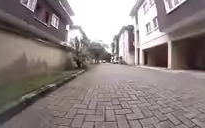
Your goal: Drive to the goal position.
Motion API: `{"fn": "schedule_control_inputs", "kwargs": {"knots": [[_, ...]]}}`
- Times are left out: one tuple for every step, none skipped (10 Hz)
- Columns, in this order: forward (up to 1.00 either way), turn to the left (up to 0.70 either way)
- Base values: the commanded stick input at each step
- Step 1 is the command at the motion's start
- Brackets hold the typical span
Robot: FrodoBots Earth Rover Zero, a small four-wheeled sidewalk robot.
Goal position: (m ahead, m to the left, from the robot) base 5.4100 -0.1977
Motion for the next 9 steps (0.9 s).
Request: {"fn": "schedule_control_inputs", "kwargs": {"knots": [[0.70,0.00],[0.70,0.00],[0.70,0.00],[0.70,0.00],[0.70,0.00],[0.70,0.00],[0.70,0.00],[0.70,0.00],[0.70,0.00]]}}
